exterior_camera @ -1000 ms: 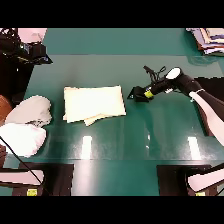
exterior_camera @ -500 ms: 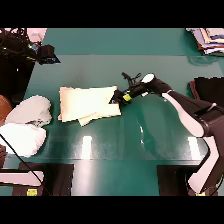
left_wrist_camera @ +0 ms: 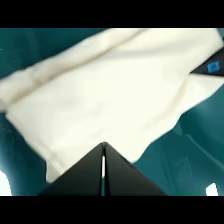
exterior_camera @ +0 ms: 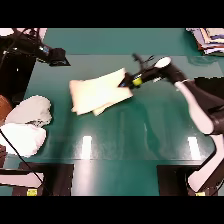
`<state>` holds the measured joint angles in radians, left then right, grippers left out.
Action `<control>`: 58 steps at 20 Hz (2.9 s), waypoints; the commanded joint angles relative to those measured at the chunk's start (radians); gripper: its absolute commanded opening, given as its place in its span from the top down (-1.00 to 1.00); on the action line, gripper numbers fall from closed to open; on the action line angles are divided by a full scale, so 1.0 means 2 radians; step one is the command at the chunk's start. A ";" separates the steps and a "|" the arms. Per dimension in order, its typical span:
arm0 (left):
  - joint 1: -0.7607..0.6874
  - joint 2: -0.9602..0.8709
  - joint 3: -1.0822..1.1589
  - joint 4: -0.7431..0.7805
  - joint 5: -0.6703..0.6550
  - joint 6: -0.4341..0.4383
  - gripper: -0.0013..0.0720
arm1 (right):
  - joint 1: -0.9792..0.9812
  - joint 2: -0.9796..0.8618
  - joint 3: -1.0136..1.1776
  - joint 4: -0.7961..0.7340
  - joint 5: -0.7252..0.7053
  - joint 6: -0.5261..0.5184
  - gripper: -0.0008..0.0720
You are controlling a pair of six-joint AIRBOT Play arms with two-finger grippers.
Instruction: Fold the shirts.
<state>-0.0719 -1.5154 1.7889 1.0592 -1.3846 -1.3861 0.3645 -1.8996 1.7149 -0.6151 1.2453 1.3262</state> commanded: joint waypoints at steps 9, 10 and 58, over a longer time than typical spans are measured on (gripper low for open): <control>-0.115 0.000 0.000 0.000 0.066 -0.001 0.89 | -0.400 0.141 0.005 -0.082 0.006 0.022 0.94; -0.121 0.000 0.000 0.000 0.066 -0.001 0.89 | -0.425 0.141 0.005 -0.080 0.002 0.022 0.94; -0.145 -0.001 0.000 0.000 0.103 -0.001 0.89 | -0.276 0.423 -0.194 -0.100 0.083 0.000 0.93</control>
<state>-0.3614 -1.5166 1.7885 1.0584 -1.1873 -1.3876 -0.3107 -1.0515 1.3281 -0.8215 1.4322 1.3483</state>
